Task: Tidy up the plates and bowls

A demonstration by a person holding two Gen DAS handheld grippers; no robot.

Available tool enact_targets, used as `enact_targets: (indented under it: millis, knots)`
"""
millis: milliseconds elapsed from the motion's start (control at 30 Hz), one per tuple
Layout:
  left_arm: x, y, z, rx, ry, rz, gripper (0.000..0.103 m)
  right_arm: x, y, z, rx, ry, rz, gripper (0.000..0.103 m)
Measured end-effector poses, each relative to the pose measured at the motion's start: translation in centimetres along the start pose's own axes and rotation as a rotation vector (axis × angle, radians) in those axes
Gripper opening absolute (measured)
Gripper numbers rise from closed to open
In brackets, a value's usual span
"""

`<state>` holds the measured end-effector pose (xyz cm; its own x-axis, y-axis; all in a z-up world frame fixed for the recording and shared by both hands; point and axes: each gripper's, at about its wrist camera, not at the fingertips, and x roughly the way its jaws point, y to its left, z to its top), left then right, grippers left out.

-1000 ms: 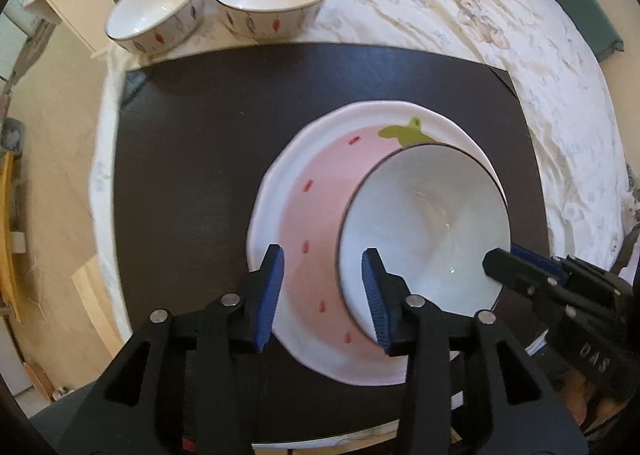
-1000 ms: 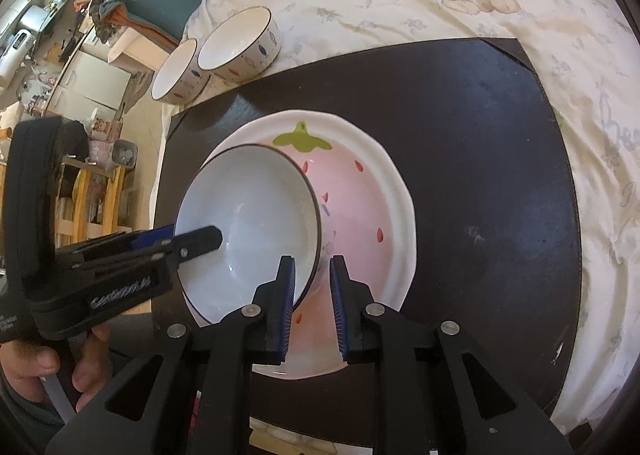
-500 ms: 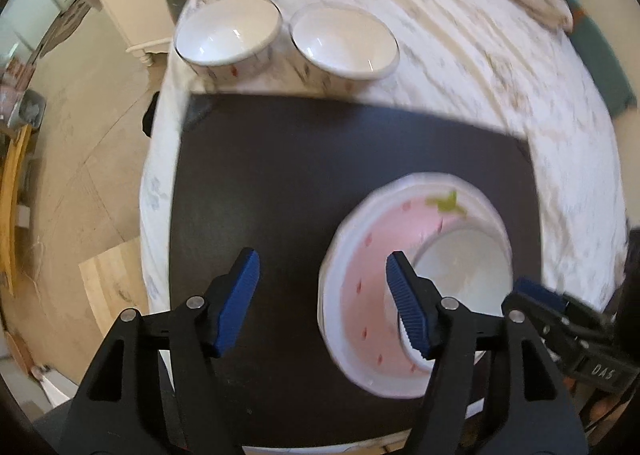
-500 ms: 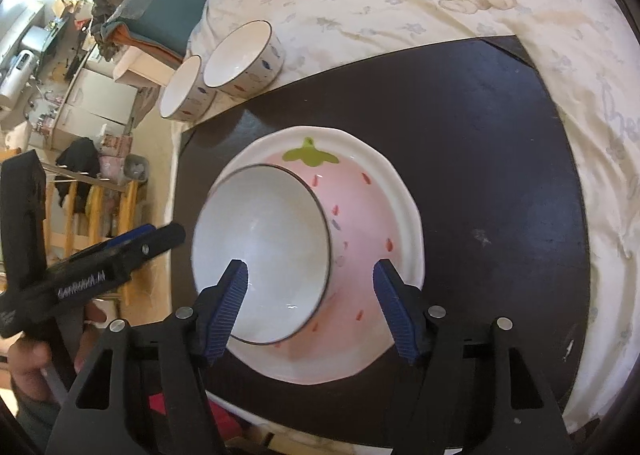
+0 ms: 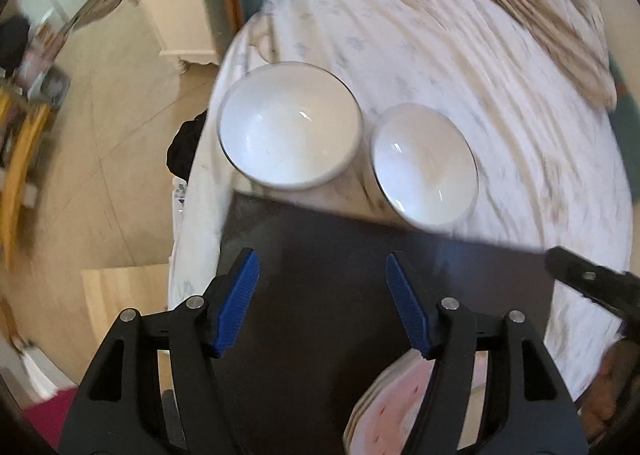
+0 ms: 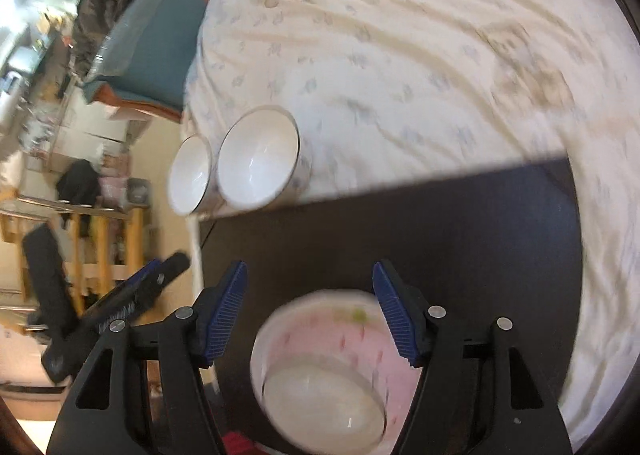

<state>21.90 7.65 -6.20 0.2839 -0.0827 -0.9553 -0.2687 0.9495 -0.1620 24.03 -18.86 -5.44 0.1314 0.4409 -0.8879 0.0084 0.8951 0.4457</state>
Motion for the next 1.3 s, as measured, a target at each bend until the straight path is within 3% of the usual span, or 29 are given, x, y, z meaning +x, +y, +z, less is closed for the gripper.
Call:
enact_targets:
  millis: [100,267,400,467,500,567,833,967,1100,1167,1300]
  knots:
    - [0.1,1.6,1.8,-0.041,-0.039,-0.012,0.063,2.7,1.1,3.0,-0.006,0.026,-0.033,0.068]
    - [0.9,4.2,3.0,-0.145,-0.013,-0.033,0.063,7.5,3.0,6.0,-0.104,0.076,-0.134,0.066]
    - [1.0,4.6,3.3,-0.179,0.010,-0.077,0.063,11.1,3.0,6.7,-0.108,0.145,-0.159,0.033]
    - [1.3,4.2,3.1,-0.172,0.023,-0.088,0.063,12.4,2.6,6.5,-0.103,0.153,-0.163,0.027]
    - [1.6,3.9,2.9,-0.161,0.035,-0.093,0.063,12.8,2.7,6.4,-0.114,0.153,-0.158,0.013]
    - [1.9,3.2,2.6,-0.131,0.054,-0.096,0.063,13.1,2.7,6.0,-0.133,0.136,-0.175,0.011]
    - [2.7,0.1,1.4,-0.030,0.071,-0.100,0.063,9.3,0.7,4.7,-0.083,0.134,-0.037,0.011]
    - [2.8,-1.5,1.2,-0.004,0.076,-0.146,0.063,8.7,0.1,3.5,-0.100,0.185,-0.044,0.011]
    - [4.1,-3.3,0.4,0.050,0.130,-0.175,0.063,9.2,-0.3,2.6,-0.106,0.214,-0.037,0.011]
    - [5.0,-4.2,0.1,0.090,0.152,-0.167,0.060,9.3,-0.1,2.3,-0.140,0.210,-0.047,0.012]
    - [6.3,-5.3,0.5,0.137,0.151,-0.142,0.035,8.9,0.4,1.5,-0.176,0.200,-0.074,0.016]
